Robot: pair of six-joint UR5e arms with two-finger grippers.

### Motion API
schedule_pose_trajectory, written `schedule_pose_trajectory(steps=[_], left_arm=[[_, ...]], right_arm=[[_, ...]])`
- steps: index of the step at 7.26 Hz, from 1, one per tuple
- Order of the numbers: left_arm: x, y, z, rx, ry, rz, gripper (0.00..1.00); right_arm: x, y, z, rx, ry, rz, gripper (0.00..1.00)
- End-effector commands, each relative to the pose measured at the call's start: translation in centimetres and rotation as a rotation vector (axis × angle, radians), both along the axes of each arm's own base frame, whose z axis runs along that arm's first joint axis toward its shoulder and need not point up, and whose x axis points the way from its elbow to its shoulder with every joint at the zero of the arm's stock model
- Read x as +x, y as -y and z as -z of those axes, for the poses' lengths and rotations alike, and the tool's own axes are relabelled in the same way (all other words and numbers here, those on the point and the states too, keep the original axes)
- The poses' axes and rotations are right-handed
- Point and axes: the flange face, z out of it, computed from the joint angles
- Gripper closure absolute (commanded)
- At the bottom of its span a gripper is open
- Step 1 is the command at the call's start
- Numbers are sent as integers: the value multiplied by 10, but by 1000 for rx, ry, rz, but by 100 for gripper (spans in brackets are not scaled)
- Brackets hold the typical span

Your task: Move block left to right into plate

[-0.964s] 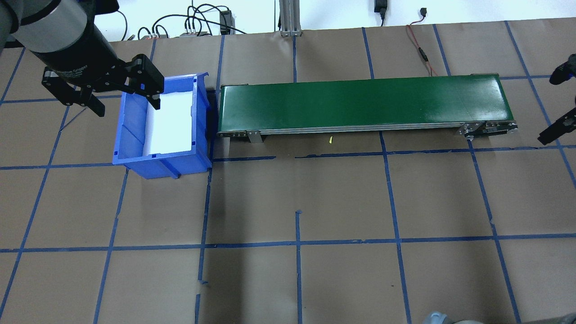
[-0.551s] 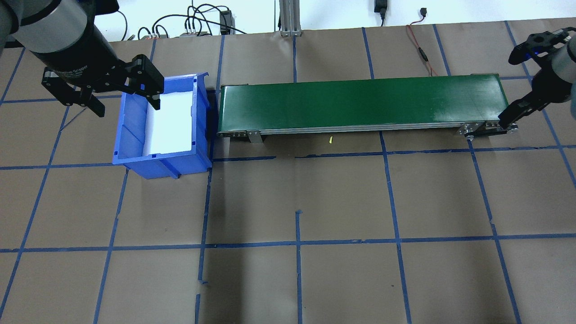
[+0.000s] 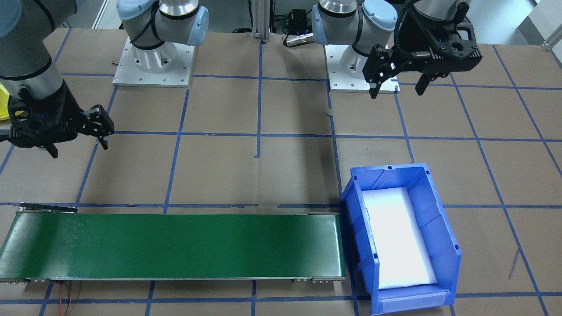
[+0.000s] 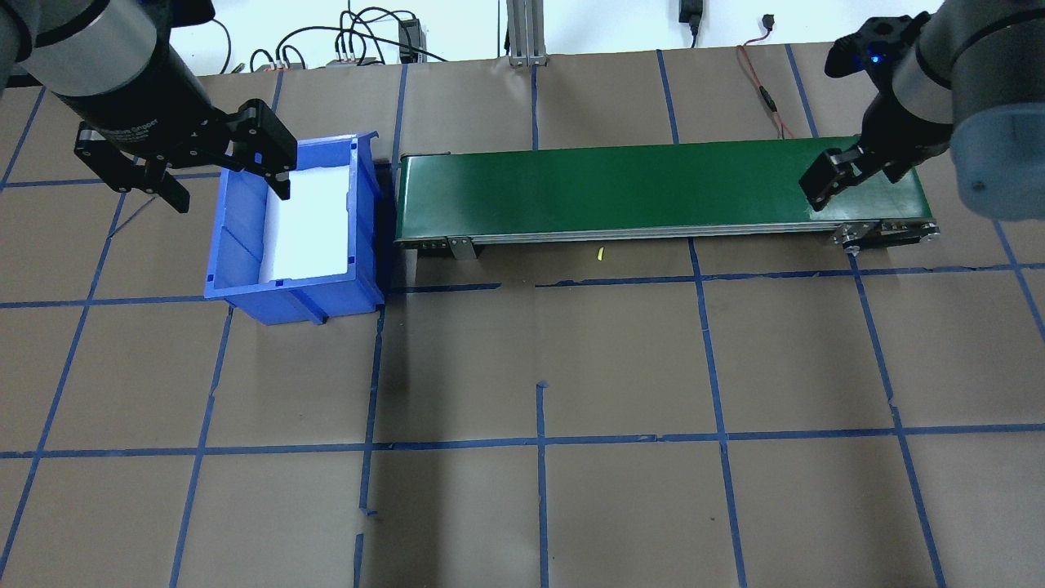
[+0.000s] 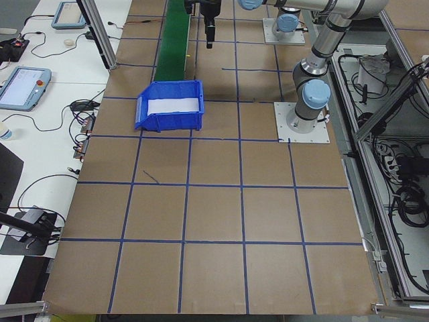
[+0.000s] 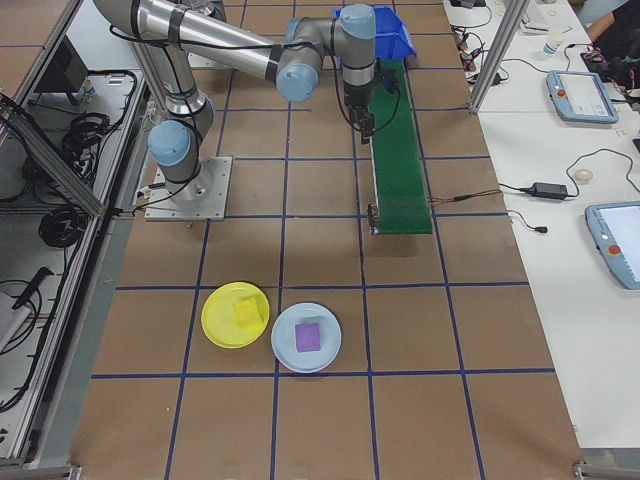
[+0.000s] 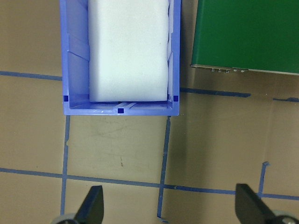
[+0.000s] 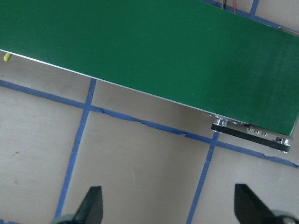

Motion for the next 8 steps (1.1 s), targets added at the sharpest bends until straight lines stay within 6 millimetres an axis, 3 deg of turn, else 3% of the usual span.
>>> schedule_pose_trajectory(steps=[1,2,3,4,5,8], left_arm=[[0,0,1,2,0,0,0],[0,0,1,2,0,0,0],[0,0,1,2,0,0,0],[0,0,1,2,0,0,0],[0,0,1,2,0,0,0],[0,0,1,2,0,0,0]], right_arm=[[36,-18,-61,59,21,48,1],[44,-21,-68,71,17,46,0],[70,-29,-74,58,15,2,0],[111,-39,-72,51,12,10,0],[134,-43,-67,54,16,19,0],[123,-40,-55,90,12,50,0]])
